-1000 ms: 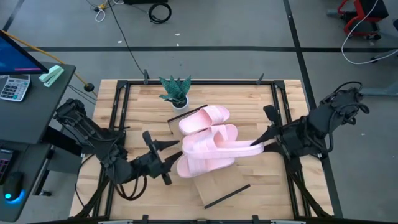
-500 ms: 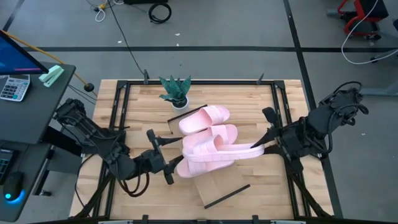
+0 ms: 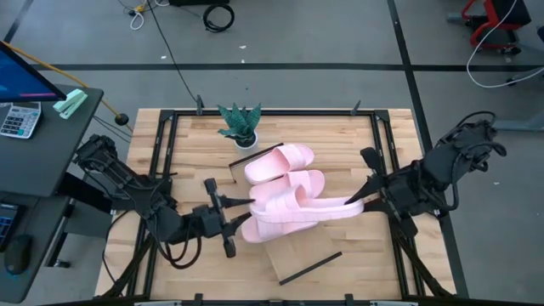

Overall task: Pick and place slides into the shelf
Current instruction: Put the pink slipper on the shelf

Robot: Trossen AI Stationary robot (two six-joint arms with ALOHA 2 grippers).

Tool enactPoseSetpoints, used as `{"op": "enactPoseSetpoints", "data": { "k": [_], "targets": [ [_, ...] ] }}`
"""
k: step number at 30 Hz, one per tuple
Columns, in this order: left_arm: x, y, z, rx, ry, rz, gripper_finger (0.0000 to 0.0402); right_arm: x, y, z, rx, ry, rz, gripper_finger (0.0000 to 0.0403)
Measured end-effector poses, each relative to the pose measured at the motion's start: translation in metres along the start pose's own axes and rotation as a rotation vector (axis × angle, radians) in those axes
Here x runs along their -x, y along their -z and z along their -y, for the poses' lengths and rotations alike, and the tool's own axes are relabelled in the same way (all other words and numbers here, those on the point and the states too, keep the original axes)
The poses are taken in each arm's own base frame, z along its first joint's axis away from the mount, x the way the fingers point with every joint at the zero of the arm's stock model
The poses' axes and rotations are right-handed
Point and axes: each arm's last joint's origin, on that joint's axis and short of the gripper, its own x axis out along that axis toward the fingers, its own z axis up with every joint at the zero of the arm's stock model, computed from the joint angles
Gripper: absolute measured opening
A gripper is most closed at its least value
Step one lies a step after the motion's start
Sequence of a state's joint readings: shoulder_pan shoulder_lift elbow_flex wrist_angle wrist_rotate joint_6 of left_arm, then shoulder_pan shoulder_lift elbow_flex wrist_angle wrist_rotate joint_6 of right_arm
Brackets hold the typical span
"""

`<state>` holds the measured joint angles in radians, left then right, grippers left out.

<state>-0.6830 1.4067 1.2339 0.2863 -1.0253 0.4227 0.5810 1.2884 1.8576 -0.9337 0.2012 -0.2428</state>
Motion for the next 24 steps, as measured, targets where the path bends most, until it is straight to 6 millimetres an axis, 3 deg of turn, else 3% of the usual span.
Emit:
{"op": "enactPoseSetpoints", "data": {
  "k": [4, 14, 21, 24],
  "targets": [
    [-0.0018, -0.0004, -0.0005, 0.053, 0.024, 0.015, 0.0077, 0.0001, 0.0005, 0.003, -0.016, 0.011, -0.001, 0.0064],
    [-0.0022, -0.0009, -0.0009, 0.074, 0.026, 0.02, 0.0058, -0.0005, 0.0007, 0.0036, -0.019, 0.017, -0.004, 0.0068],
    [-0.0035, -0.0008, -0.0022, 0.062, 0.002, 0.014, 0.0044, -0.0053, 0.0036, 0.0044, -0.06, 0.078, -0.045, 0.0222],
    [-0.0034, -0.0004, -0.0032, 0.029, -0.032, -0.001, 0.0046, 0.0017, 0.0049, 0.0064, -0.092, 0.119, -0.053, 0.0274]
  ]
}}
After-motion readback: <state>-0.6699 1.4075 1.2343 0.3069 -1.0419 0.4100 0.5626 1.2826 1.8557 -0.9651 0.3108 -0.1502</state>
